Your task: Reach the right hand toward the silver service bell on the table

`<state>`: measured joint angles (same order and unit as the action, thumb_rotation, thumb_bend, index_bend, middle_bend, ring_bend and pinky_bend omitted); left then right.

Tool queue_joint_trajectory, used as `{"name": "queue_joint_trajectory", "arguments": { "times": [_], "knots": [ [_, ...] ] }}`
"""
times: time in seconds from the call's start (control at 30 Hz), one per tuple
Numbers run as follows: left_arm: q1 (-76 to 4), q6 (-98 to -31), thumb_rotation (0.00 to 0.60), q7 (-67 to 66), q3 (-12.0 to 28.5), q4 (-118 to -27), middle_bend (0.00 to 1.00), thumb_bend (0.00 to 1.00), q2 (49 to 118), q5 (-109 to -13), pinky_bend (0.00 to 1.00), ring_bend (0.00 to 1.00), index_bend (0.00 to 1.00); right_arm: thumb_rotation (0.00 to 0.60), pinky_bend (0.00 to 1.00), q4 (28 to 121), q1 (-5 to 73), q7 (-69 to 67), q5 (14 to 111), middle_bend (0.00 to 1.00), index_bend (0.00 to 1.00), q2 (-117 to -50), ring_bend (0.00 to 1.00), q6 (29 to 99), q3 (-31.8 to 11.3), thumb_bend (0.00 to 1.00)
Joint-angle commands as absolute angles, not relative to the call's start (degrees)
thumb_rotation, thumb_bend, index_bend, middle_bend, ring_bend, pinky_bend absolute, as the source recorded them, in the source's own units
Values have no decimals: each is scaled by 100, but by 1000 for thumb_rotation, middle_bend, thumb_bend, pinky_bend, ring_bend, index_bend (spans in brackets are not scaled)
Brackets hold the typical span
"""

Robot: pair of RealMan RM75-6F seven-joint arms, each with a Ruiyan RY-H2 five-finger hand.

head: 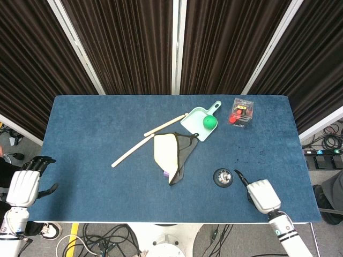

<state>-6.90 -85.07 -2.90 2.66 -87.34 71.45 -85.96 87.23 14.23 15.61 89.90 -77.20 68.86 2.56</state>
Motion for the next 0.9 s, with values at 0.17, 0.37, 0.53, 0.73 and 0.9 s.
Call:
{"name": "queue_joint_trajectory", "arguments": {
  "times": [0.17,0.37,0.53,0.73,0.9],
  "knots": [
    [-658,-8523,600,-176,271,-8656,230,156,7132,-8562,320,166,290,600,689,8726,1553,1895,8772,907,0,-7942,855,6588,246,1000],
    [-646,-8518,600,-87,262,-8583,230,156,7148,-8562,320,166,290,600,689,8731,1563,2081,8673,907,0,-8005,855,6520,276,1000],
    [-639,-8516,600,-51,256,-8548,230,156,7155,-8567,320,166,290,600,689,8637,1600,2210,8503,907,0,-8088,855,6329,307,1000],
    [-630,-8525,600,-54,266,-8550,230,156,7144,-8553,320,166,290,600,689,8626,1626,2306,8377,907,0,-8131,855,6225,325,1000],
    [-634,-8517,600,-71,262,-8561,230,156,7145,-8564,320,165,290,600,689,8678,1601,2148,8550,907,0,-8087,855,6495,290,1000]
  ]
}}
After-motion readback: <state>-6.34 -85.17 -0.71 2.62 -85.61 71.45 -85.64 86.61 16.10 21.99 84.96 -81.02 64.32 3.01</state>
